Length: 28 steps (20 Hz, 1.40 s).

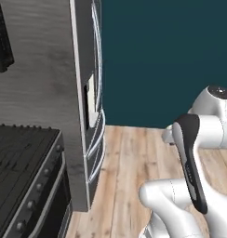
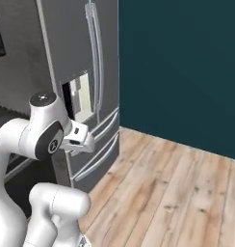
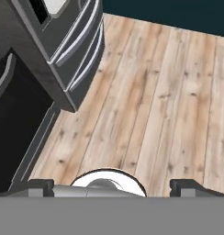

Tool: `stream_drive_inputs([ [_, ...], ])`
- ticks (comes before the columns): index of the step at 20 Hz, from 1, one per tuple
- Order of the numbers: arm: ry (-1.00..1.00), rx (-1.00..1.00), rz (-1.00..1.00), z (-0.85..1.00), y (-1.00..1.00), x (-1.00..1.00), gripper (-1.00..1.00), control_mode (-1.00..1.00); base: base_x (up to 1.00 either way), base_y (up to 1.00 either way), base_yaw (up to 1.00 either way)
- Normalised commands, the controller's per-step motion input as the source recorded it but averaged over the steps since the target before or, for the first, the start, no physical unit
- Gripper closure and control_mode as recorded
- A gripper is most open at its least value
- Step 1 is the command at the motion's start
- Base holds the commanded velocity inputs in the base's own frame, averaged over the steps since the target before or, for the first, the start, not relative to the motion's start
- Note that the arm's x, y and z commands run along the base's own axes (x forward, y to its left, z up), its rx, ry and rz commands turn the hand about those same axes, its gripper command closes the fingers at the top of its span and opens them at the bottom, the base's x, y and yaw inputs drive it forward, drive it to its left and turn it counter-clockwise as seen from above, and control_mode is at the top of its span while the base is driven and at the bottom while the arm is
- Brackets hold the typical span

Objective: Navigate to the fridge.

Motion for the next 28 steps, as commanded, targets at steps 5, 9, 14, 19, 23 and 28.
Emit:
stream_drive_inputs([
  [5,0.0,0.0,0.0,0.0,0.0,0.0,-1.0,1.0,1.0,-0.7,0.57],
  [9,0.0,0.0,0.0,0.0,0.0,0.0,-1.0,1.0,1.0,-0.71,0.57],
  [14,0.0,0.0,0.0,0.0,0.0,0.0,-1.0,1.0,0.94,-0.86,0.52],
  [19,0.0,0.0,0.0,0.0,0.0,0.0,-1.0,1.0,0.58,-1.0,0.4],
  [23,0.0,0.0,0.0,0.0,0.0,0.0,-1.0,1.0,0.59,-0.85,0.41],
  [28,0.0,0.0,0.0,0.0,0.0,0.0,-1.0,1.0,0.61,-0.3,0.42],
])
